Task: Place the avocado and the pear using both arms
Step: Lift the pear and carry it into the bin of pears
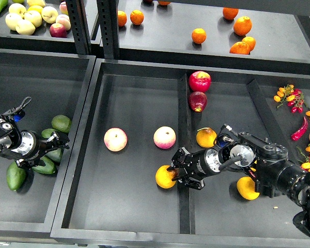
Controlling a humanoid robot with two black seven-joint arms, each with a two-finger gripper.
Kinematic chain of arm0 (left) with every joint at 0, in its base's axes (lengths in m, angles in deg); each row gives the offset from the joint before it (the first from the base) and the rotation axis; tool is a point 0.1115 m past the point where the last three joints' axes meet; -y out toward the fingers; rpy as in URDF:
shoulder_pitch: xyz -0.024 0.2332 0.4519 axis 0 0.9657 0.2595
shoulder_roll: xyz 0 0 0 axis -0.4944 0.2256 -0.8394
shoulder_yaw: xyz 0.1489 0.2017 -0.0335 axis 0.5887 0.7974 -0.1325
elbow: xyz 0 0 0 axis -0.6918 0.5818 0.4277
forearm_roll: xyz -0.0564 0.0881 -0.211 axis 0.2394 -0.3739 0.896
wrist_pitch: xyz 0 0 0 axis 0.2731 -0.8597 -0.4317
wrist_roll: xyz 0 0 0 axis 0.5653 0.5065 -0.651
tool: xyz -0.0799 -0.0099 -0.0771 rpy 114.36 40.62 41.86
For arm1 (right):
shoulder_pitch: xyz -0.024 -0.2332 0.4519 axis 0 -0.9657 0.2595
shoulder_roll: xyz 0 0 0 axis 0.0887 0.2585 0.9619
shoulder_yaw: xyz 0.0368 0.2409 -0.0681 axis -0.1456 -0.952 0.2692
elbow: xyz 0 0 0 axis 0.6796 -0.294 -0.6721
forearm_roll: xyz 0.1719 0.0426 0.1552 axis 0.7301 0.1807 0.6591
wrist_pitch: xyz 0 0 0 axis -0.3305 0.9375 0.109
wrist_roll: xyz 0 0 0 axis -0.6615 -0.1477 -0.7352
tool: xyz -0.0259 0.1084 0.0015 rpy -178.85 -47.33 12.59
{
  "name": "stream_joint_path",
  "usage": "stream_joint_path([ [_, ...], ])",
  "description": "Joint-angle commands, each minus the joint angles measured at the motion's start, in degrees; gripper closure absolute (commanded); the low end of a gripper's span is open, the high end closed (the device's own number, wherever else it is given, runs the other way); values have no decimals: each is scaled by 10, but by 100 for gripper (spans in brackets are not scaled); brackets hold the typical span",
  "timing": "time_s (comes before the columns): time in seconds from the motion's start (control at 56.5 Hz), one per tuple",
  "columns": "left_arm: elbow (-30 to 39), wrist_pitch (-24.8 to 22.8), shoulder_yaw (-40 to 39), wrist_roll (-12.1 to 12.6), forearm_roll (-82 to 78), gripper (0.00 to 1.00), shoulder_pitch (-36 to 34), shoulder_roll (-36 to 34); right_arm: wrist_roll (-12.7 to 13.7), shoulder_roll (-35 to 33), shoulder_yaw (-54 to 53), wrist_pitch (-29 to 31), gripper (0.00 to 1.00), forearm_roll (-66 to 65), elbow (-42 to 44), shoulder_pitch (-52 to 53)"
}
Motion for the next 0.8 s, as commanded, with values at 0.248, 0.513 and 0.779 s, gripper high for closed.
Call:
stream_joint_path([
  [0.248,0,0,0,0,0,1,1,0,0,-36,10,0,96,38,-14,55],
  [0.513,0,0,-2,0,1,1,1,0,0,-162,59,0,95,57,-99,65],
  [0.779,1,0,-9,0,1,1,-1,0,0,-201,75,0,95,54,-109,34],
])
